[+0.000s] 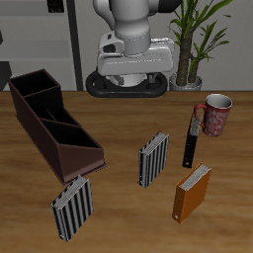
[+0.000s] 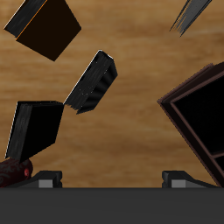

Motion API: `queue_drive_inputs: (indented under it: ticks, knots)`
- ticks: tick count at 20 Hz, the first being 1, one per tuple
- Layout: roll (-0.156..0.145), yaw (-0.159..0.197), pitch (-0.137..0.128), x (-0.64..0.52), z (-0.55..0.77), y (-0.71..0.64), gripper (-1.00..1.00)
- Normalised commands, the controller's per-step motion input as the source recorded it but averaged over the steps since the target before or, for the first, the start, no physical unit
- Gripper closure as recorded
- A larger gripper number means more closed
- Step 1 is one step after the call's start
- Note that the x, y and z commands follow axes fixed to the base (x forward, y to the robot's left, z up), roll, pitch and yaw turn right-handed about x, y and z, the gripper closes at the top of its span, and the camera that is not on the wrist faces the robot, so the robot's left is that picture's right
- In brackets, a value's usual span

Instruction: Place the red mug into the right desk caddy's right compartment

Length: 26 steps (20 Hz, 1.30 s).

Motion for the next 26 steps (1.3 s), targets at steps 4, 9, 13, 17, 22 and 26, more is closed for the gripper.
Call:
queue_drive_inputs:
  ticks: [4,9,13,17,22,26]
  knots:
    - [-0.047,0.011,-0.017,-0.04,0.04,-0.08,-1.0]
    - [-0.05,0.01,-0.009,0.0,-0.03,-0.01,-1.0]
    - [-0.067,0.002,-0.013,-0.18,-0.07,0.18,-1.0]
    - [-0.038,-0.012,-0.034,-0.24,-0.04,0.32,-1.0]
    - [0.014,0.058,-0.041,-0.24,-0.16,0.63,-1.0]
    - [-0.016,0.021,-0.001,-0.15,-0.19,0.53,-1.0]
